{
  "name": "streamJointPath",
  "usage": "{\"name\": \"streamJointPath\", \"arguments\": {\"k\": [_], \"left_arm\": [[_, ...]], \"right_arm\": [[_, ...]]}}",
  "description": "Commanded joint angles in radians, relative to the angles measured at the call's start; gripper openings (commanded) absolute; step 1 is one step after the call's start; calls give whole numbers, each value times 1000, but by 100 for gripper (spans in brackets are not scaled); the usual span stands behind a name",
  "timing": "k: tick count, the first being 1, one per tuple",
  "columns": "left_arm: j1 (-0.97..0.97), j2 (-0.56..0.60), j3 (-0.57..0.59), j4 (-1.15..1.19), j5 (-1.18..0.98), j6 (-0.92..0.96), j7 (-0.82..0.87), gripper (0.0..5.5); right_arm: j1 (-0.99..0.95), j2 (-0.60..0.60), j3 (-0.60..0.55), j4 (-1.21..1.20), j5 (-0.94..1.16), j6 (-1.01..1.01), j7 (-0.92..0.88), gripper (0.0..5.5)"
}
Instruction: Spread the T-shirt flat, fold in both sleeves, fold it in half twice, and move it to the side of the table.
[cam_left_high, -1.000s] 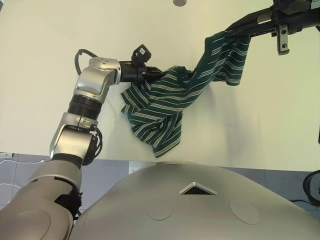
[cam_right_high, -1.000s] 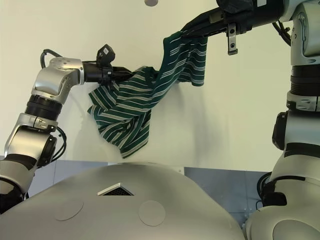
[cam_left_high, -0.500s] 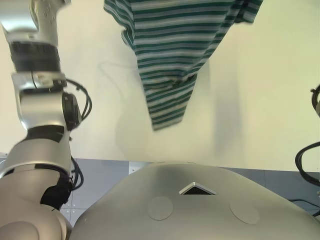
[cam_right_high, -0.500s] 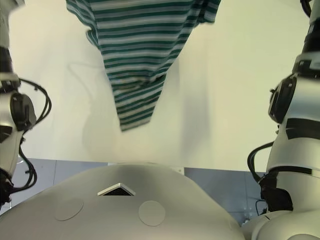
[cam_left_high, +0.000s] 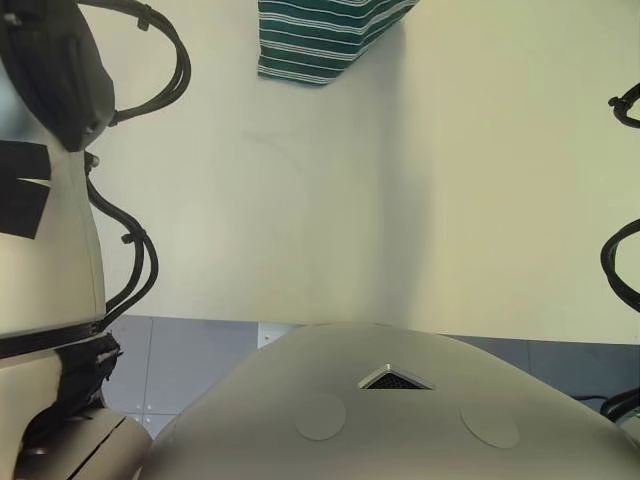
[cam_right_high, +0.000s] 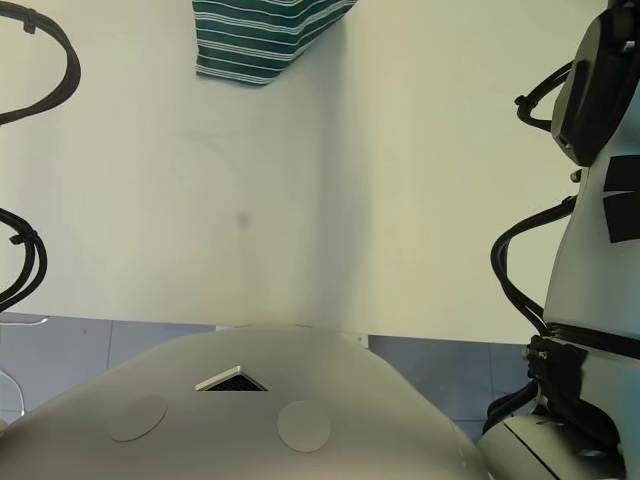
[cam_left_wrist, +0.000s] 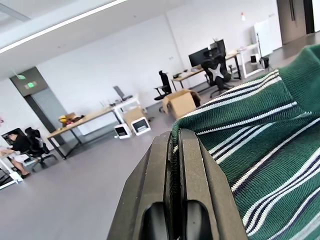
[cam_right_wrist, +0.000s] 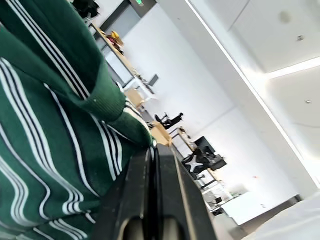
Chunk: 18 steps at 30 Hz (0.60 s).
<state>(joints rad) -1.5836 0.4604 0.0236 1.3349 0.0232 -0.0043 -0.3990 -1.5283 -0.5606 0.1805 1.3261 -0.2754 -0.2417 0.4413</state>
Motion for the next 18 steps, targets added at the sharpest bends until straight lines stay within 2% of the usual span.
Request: {"name": "streamJointPath", "arguments": {"k": [1,7,10,11,14,15,16,18], "left_arm": [[-42,18,20,14,34,-23,25,1],[-54,50,19,14,82,-58,6,1],[-45,71,22,9,87,-57,-77,1],[-27,89,24,-1,72,-53,-188,1],[78,183,22,-115,-20,44,-736,1],[174,230,4,-274,-84,150,-912,1],[330,307,-17,-540,-182,295,-1040,1],[675,482,-6,-1102,-402,587,-1156,1]], "right_arm": [[-67,-8,5,18,-43,-19,-46,0],[-44,-51,-2,14,-64,-72,13,0],[-21,-64,-15,2,-40,-121,127,0],[-7,-77,-31,-10,-9,-147,231,0],[63,-135,-87,-111,144,-146,738,0],[129,-167,-83,-220,212,-98,924,0],[245,-240,-33,-430,330,0,1059,0],[478,-423,87,-873,594,206,1167,0]]}}
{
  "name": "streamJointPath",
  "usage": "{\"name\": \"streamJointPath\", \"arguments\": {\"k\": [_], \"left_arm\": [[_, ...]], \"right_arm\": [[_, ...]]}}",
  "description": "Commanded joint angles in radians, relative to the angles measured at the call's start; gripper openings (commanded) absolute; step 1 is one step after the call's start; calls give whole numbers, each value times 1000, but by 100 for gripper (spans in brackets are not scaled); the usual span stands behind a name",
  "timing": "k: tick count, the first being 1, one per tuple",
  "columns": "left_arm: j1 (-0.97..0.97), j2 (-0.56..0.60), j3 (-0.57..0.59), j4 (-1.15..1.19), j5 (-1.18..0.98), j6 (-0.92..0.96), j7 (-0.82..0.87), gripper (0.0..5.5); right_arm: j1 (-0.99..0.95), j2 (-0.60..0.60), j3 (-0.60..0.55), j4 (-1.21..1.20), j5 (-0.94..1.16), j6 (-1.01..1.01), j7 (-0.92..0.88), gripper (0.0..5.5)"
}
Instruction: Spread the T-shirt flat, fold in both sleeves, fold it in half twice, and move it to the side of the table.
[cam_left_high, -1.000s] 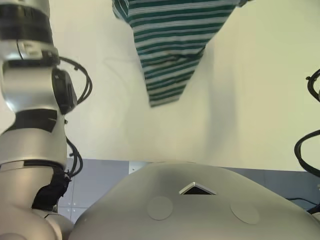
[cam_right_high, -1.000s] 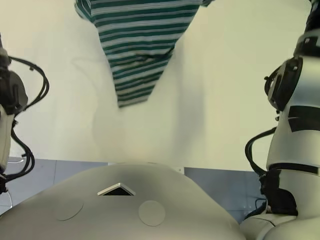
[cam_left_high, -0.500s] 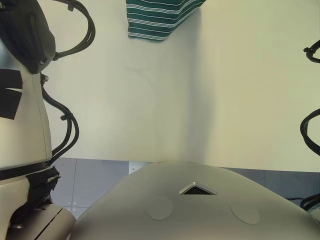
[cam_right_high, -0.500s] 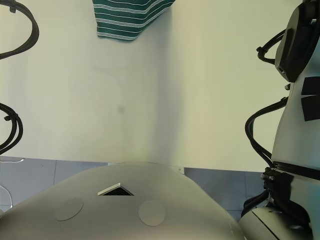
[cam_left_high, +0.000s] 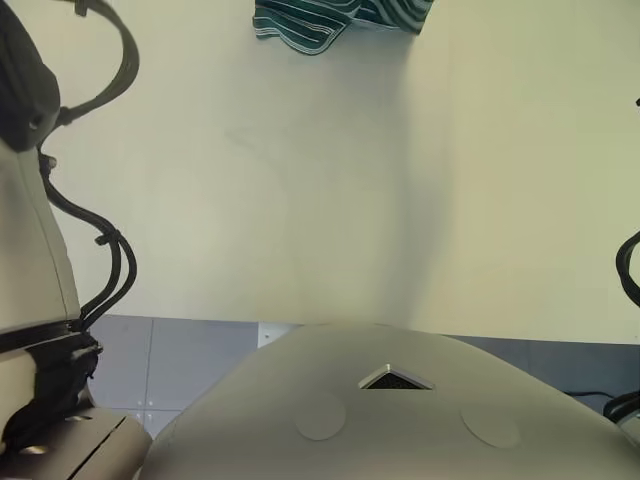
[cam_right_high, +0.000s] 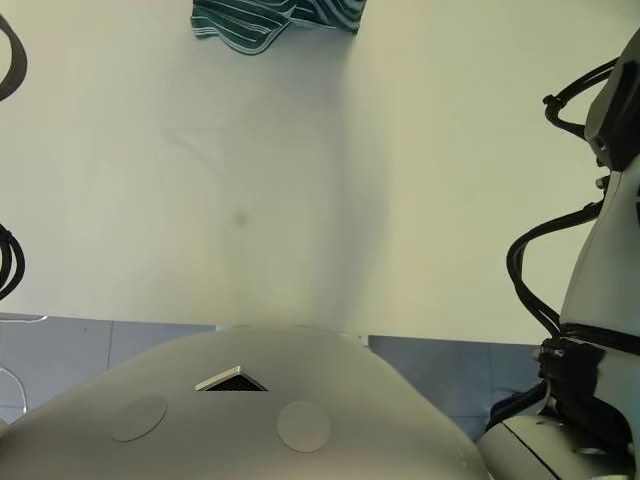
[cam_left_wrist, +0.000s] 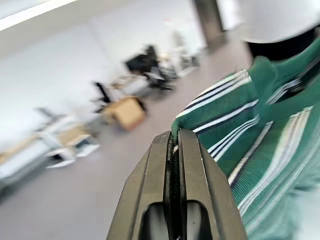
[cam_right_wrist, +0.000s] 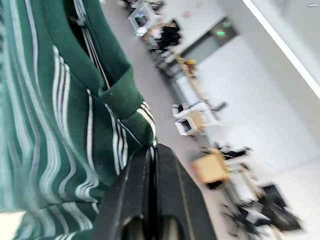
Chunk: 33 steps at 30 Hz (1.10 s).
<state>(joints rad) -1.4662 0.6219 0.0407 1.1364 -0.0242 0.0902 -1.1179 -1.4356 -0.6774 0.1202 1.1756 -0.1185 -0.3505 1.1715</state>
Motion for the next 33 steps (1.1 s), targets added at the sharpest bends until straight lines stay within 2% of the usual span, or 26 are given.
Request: {"name": "streamJointPath", "arguments": {"k": [1,3,5,10,13,16,18,21,22,25,28,29,31,33], "left_arm": [[731,392,2,-1144,-423,573,-445,1],[975,421,32,-1433,-435,621,-385,1],[1196,382,14,-1588,-342,589,-282,1],[1603,280,-62,-1806,-121,583,-59,1],[1732,233,-166,-1821,5,577,73,1],[1796,199,-221,-1828,62,609,176,1],[1825,194,-228,-1850,51,640,208,55],[1863,240,-208,-1886,8,670,197,106],[1868,252,-182,-1903,-23,678,180,129],[1871,259,-40,-1956,-165,707,120,132],[1732,164,234,-1944,-459,808,104,132],[1695,150,289,-1931,-523,833,111,132],[1657,144,310,-1907,-561,869,158,132],[1610,126,251,-1874,-547,892,239,113]], "right_arm": [[484,-387,182,-912,564,426,443,0],[645,-453,194,-1127,653,538,443,0],[829,-445,178,-1250,605,566,443,0],[1184,-383,168,-1353,339,454,321,0],[1298,-333,179,-1331,211,422,196,0],[1350,-294,160,-1330,178,488,111,0],[1379,-299,145,-1362,203,538,106,55],[1398,-324,126,-1419,261,600,139,110],[1409,-341,111,-1440,288,620,157,138],[1441,-403,39,-1497,410,702,234,197],[1317,-408,-70,-1445,573,838,273,201],[1258,-391,-95,-1418,618,886,265,201],[1170,-339,-104,-1369,651,946,215,164],[1082,-236,-56,-1285,599,961,101,118]]}}
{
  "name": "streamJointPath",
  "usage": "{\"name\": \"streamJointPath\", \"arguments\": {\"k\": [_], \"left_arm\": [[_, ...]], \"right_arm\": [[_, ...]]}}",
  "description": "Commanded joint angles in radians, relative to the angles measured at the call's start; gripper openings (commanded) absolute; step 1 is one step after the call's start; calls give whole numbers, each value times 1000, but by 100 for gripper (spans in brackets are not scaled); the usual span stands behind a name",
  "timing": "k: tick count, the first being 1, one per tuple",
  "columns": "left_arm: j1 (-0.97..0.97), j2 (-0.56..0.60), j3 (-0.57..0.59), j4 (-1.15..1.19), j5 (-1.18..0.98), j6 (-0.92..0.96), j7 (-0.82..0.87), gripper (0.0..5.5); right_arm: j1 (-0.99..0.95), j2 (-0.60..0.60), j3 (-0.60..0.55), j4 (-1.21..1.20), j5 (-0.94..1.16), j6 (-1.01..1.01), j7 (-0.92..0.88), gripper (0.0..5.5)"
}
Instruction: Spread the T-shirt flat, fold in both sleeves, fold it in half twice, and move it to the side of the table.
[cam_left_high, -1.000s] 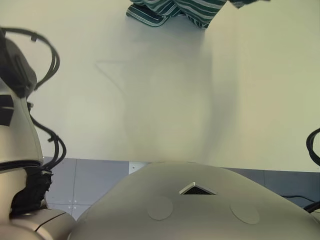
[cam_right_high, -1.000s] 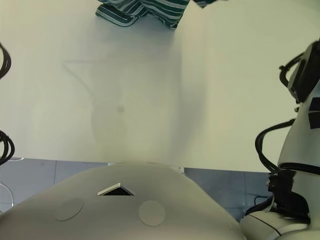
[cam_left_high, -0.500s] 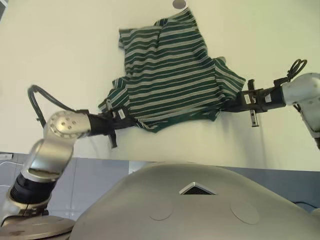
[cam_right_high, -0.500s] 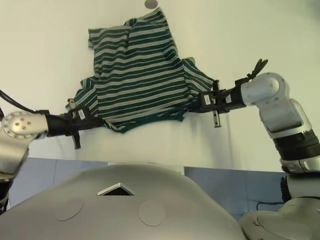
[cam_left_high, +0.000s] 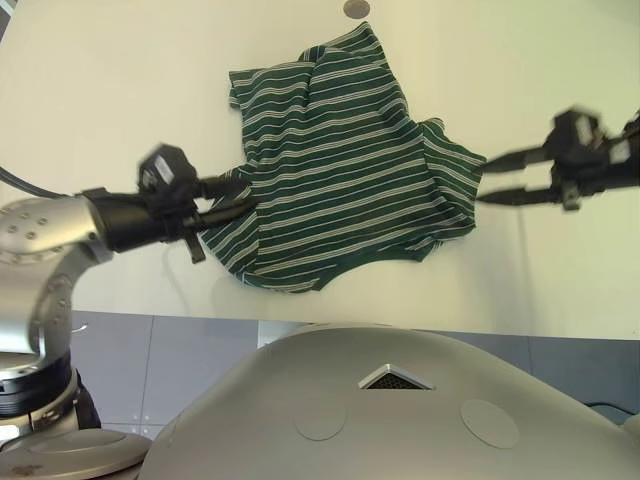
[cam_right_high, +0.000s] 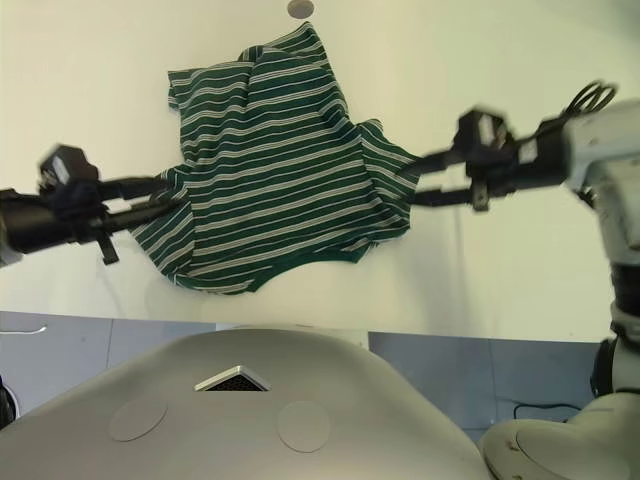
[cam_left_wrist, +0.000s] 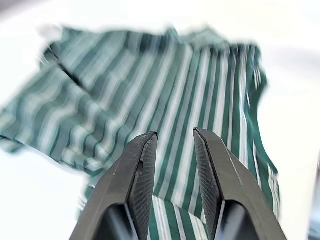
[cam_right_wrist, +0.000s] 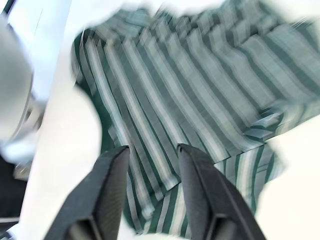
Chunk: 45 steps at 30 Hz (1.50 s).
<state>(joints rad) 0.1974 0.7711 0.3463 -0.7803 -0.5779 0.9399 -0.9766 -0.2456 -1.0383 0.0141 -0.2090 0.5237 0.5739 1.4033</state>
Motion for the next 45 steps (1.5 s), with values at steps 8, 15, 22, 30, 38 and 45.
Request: {"name": "streamJointPath", "arguments": {"k": [8,15,22,30,38,45], "left_arm": [[-82,77,-497,212,352,-133,229,1],[-84,52,-616,297,448,-189,268,1],[-83,25,-630,333,464,-214,300,1],[-103,-24,-606,367,464,-225,357,1],[-144,-90,-566,424,465,-235,434,1],[-163,-115,-559,446,465,-241,459,1]], "right_arm": [[-251,535,258,432,-308,-104,-468,0],[-355,684,277,790,-438,-173,-608,0],[-381,697,270,967,-504,-206,-638,0],[-346,617,230,1009,-530,-198,-664,0],[-350,574,156,1036,-525,-201,-734,0],[-360,605,90,991,-486,-254,-772,0]]}}
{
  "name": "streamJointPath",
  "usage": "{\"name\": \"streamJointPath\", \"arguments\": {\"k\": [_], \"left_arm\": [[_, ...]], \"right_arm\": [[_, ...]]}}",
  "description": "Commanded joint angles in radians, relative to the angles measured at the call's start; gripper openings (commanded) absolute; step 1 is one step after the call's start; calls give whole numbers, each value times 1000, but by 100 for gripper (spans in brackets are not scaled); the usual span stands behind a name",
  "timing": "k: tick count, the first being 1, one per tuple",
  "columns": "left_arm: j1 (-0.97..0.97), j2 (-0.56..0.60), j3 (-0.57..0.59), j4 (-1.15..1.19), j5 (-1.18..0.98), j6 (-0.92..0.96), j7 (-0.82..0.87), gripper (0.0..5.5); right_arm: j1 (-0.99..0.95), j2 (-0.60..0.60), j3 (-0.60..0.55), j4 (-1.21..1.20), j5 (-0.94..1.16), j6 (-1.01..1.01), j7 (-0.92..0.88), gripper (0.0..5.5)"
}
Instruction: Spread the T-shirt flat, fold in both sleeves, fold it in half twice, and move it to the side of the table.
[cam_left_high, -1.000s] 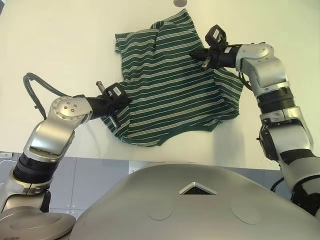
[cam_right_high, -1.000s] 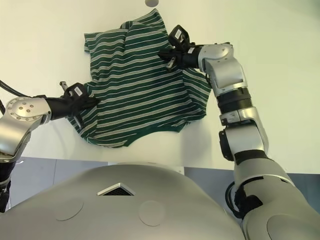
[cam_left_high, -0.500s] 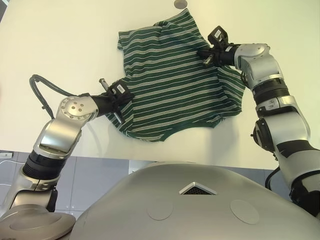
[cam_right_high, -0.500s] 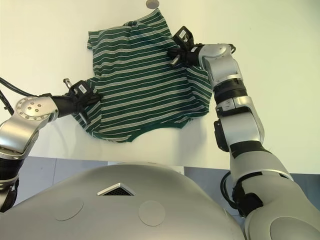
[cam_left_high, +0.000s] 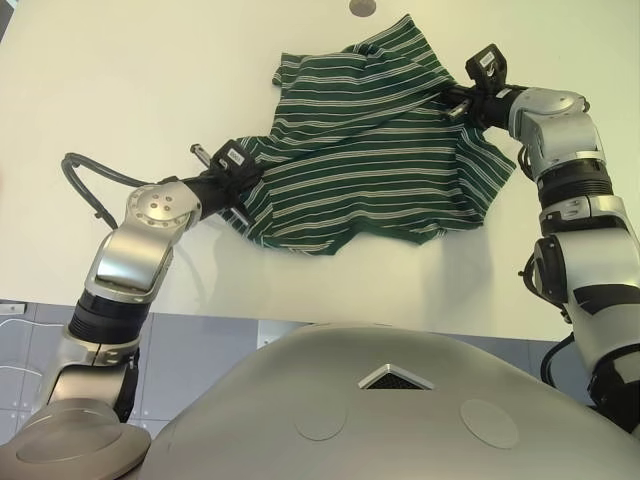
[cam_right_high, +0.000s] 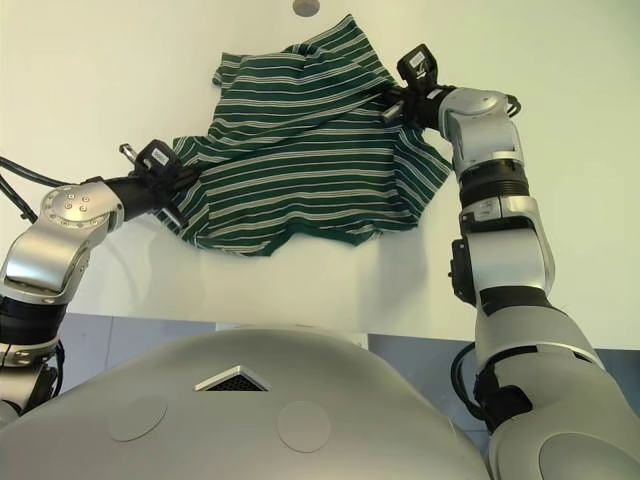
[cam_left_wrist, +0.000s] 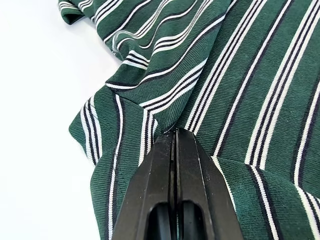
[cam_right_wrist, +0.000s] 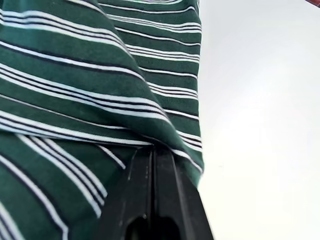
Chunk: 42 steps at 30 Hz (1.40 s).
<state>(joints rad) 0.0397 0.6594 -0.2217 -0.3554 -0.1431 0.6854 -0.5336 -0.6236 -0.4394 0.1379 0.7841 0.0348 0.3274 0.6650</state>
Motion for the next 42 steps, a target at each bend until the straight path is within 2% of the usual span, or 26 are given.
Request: {"name": "streamJointPath", "arguments": {"k": [1,9,15,21,31,42], "left_arm": [[-5,-7,12,22,29,13,20,1],[-60,-122,145,53,-11,15,122,1],[-74,-151,152,23,-33,25,94,1],[-122,-179,196,28,-70,39,99,1],[-136,-214,213,35,-84,55,125,1],[-129,-229,229,24,-86,77,140,1]], "right_arm": [[13,12,-56,-15,17,-21,-43,0],[-49,45,-146,-47,62,-59,-94,0],[-101,123,-133,-22,52,-66,-114,0],[-180,208,-82,126,-6,-95,-144,0],[-266,282,-97,400,-28,-68,-193,0],[-292,194,-234,510,8,-52,-336,0]]}}
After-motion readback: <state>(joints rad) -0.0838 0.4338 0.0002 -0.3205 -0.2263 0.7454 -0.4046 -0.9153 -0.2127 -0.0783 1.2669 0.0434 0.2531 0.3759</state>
